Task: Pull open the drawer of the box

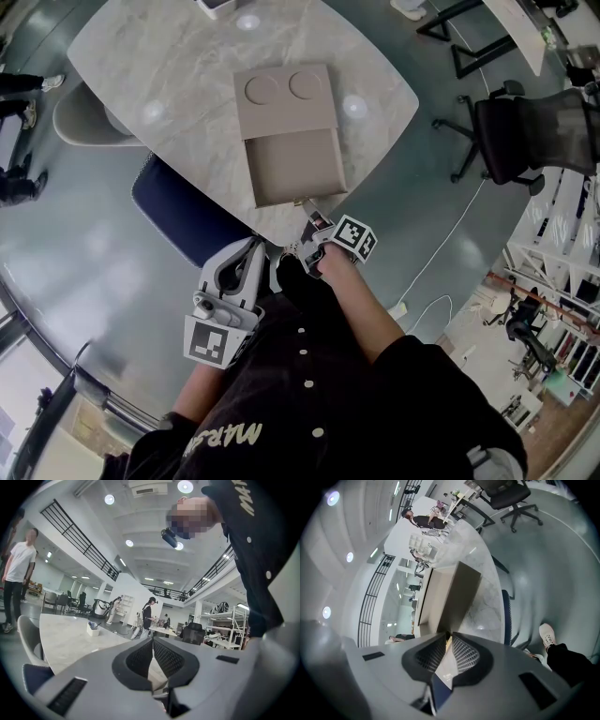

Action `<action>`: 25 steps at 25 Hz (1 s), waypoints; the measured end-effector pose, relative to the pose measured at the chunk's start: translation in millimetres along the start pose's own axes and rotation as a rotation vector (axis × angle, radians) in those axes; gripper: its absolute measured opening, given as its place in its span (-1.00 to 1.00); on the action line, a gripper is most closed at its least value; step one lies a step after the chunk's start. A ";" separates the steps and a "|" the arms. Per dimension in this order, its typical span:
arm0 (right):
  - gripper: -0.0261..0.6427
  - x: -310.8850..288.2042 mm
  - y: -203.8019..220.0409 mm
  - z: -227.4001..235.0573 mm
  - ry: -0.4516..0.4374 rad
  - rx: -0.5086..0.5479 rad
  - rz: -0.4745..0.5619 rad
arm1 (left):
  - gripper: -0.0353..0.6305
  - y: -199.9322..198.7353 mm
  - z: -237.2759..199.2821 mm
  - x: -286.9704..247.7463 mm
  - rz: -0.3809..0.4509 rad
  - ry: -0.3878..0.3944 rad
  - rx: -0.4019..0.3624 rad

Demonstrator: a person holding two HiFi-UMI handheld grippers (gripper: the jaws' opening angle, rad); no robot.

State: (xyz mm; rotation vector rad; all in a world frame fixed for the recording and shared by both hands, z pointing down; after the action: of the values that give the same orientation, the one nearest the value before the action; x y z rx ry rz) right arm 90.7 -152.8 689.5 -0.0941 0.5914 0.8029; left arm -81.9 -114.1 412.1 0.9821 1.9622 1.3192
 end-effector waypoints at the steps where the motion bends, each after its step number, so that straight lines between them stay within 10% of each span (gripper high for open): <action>1: -0.83 0.0 -0.3 0.4 0.001 0.000 0.000 | -0.83 0.1 0.5 -0.3 -0.001 0.002 -0.001; 15: -0.74 6.6 1.3 -10.1 0.041 0.184 -0.150 | -0.83 0.0 -2.9 0.5 -0.009 -0.023 -0.021; 25: -0.93 24.2 -36.7 -115.3 -0.216 0.568 -0.081 | -0.83 -20.4 -14.8 -7.5 0.006 -0.083 -0.031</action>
State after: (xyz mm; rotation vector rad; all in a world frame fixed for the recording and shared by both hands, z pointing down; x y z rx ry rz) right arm 76.2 -197.0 575.2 0.4809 0.5870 0.5335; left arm -94.5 -132.9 398.6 1.0129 1.8721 1.2877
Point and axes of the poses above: the fingertips, and each gripper's own axes: x backward along the fingers, z to its right, y out of its underside, the point moved 4 cm from there along x, backward along the fingers, and after that the axes turned 5 degrees about x, right-handed, at the moved point
